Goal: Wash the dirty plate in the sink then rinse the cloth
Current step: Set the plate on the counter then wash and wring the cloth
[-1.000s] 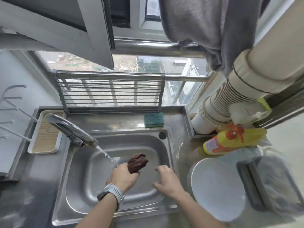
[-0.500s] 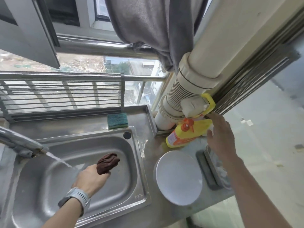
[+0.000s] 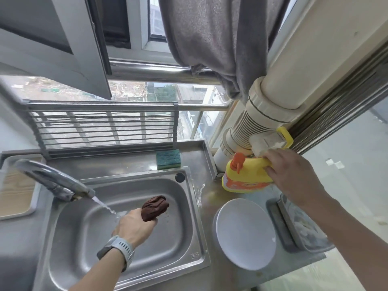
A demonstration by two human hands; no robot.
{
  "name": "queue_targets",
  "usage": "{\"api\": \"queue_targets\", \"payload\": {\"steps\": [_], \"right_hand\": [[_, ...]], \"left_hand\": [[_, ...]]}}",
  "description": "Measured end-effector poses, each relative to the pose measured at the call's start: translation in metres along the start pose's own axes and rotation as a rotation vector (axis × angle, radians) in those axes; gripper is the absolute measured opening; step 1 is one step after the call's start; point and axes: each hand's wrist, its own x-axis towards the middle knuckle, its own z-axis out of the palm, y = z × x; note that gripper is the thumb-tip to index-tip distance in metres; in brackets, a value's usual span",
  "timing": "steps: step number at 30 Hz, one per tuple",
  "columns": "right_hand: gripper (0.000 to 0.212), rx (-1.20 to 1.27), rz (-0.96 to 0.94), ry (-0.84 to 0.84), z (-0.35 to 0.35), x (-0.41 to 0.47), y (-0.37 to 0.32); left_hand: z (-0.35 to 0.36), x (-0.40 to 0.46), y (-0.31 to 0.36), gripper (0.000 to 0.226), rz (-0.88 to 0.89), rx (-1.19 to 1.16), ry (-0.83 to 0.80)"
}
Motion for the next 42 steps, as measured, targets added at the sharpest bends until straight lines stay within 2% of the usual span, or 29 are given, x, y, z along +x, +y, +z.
{"api": "queue_targets", "payload": {"steps": [6,8,11,15,25,30,34,36,39,42], "right_hand": [[0.018,-0.149,0.149,-0.127,-0.01,0.05,-0.074],[0.009,-0.113,0.232,-0.164,-0.003,0.067,-0.095],[0.013,-0.067,0.308,-0.161,0.012,0.088,-0.116],[0.013,0.009,0.349,-0.157,0.032,0.108,-0.135],[0.011,0.048,0.408,-0.103,0.043,0.128,-0.132],[0.034,0.145,0.416,-0.021,0.043,0.108,-0.125],[0.029,0.276,0.4,0.09,0.059,0.061,-0.12],[0.034,0.297,0.431,0.114,0.069,0.047,-0.115],[0.038,0.349,0.475,0.133,0.079,0.057,-0.101],[0.032,0.391,0.43,0.161,0.089,0.072,-0.098]], "left_hand": [[-0.01,0.002,0.001,0.025,-0.015,0.008,-0.011],[-0.011,0.003,0.0,0.024,-0.013,-0.004,-0.009],[-0.013,0.005,-0.004,0.029,-0.013,-0.017,-0.019],[-0.014,0.008,-0.008,0.024,-0.015,-0.028,-0.017],[-0.017,0.011,-0.011,0.02,-0.025,-0.055,0.019],[-0.012,0.014,-0.003,0.022,0.012,-0.112,0.003],[0.002,0.021,0.009,0.024,0.071,-0.182,-0.009],[0.012,0.025,0.018,0.025,0.089,-0.223,-0.011],[0.03,0.033,0.035,0.029,0.104,-0.266,-0.021],[0.049,0.042,0.055,0.036,0.152,-0.28,-0.043]]}}
